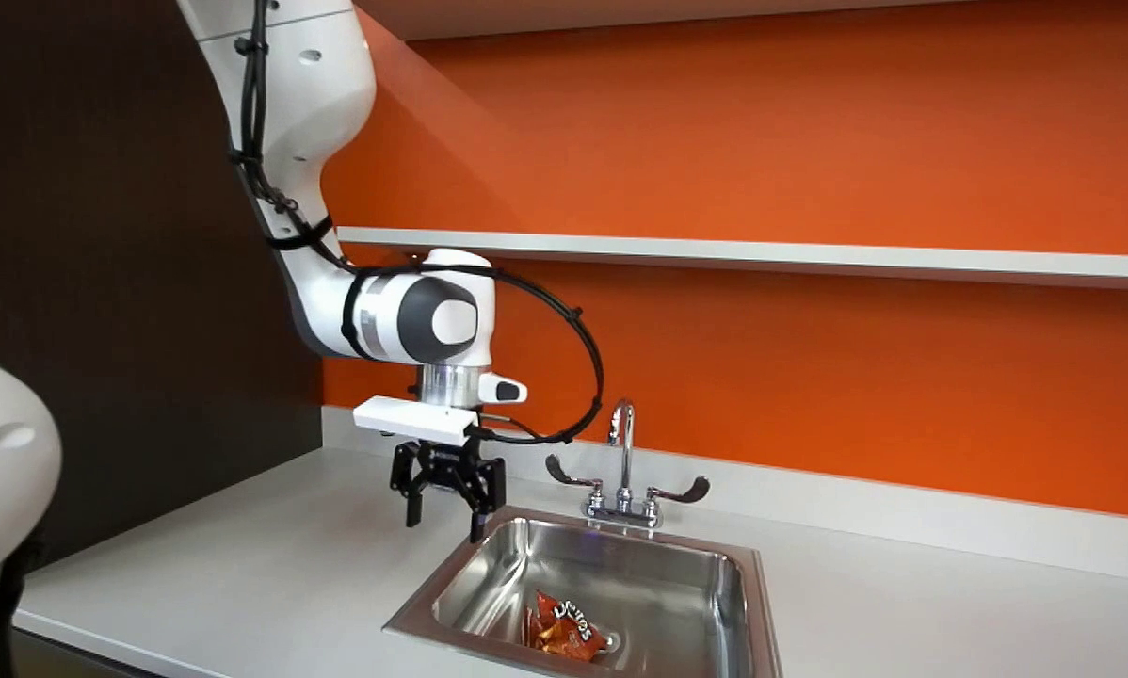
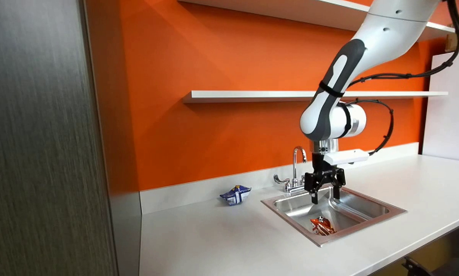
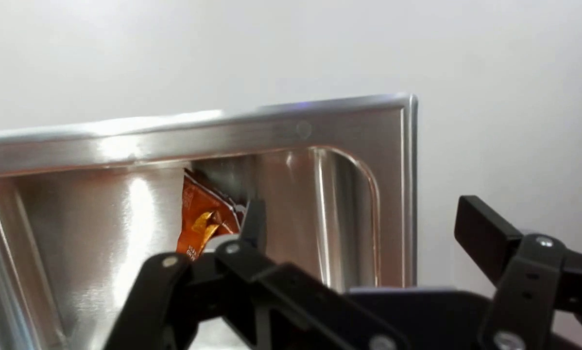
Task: Put the red packet in the sink on the left.
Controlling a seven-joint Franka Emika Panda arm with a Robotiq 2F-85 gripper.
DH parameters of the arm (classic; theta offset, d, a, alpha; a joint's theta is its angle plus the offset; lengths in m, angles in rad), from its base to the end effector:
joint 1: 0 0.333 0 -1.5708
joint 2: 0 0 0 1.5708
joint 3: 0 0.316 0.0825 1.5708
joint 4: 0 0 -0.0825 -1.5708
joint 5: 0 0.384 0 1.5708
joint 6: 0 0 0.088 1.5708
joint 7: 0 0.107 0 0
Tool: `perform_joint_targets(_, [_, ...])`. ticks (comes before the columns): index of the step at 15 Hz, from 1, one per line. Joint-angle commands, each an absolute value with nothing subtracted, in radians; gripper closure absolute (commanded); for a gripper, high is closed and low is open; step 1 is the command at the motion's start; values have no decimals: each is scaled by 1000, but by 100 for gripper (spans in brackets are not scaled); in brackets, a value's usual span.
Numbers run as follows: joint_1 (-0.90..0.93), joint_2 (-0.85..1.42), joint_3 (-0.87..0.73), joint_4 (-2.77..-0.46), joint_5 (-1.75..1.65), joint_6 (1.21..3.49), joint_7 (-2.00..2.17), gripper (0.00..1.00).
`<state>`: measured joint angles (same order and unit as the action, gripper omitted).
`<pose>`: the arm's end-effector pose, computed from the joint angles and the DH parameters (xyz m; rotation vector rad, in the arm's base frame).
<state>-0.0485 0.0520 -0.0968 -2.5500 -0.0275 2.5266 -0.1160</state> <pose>0.4419 -0.0648 0.2440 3.1292 -0.0099 -0.1208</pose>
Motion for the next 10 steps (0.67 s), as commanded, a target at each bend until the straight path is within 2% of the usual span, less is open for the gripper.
perform_joint_targets(1, [-50, -132, -75, -2663, -15, 2407, -175, 0])
perform_joint_targets(4, [-42, -250, -76, -2722, -28, 2289, -167, 0])
perform_joint_targets(5, [-44, -137, -80, -2662, -27, 2356, -146, 0])
perform_joint_targets(10, [-42, -224, -81, -2708, -27, 2307, -147, 0])
